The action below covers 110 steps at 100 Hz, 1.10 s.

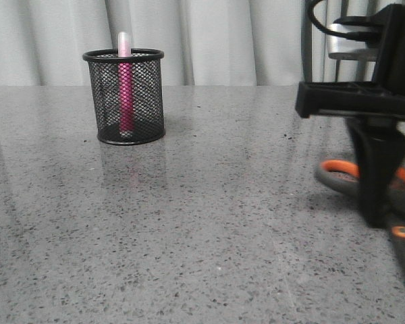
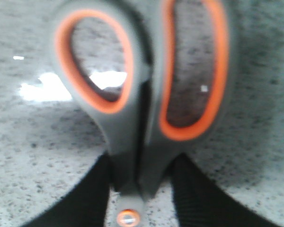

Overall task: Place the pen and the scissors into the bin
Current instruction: 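Lower the right gripper onto the scissors handle and grasp it, then lift the scissors with the right gripper and carry them over the cup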

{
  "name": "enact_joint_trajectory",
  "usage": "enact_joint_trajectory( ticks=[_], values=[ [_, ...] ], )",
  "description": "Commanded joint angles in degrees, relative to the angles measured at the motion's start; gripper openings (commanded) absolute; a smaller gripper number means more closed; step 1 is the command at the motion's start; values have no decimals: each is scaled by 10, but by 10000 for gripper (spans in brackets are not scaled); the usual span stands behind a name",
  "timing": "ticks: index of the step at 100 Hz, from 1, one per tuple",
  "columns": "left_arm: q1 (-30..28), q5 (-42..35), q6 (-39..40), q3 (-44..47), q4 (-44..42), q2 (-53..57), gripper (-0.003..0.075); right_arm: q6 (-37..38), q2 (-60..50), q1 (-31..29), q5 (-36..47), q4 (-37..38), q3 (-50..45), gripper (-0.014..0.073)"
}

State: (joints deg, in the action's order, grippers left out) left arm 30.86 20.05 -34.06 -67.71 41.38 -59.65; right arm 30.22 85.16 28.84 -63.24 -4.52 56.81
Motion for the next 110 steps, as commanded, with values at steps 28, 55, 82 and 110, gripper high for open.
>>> enact_joint_trajectory(
  ticks=[28, 55, 82, 110],
  values=[
    [5, -15, -2, -17, 14, 13, 344, -16, 9, 1, 133, 20, 12, -69],
    [5, -17, -2, -17, 1, 42, 344, -49, -69, 8, 287, 29, 172, -69],
    [5, -29, -2, -17, -36, 88, 344, -173, -22, 53, 569, 30, 258, -69],
    [5, -34, -2, -17, -76, 149, 344, -228, 99, 63, 701, 45, 258, -69]
  ],
)
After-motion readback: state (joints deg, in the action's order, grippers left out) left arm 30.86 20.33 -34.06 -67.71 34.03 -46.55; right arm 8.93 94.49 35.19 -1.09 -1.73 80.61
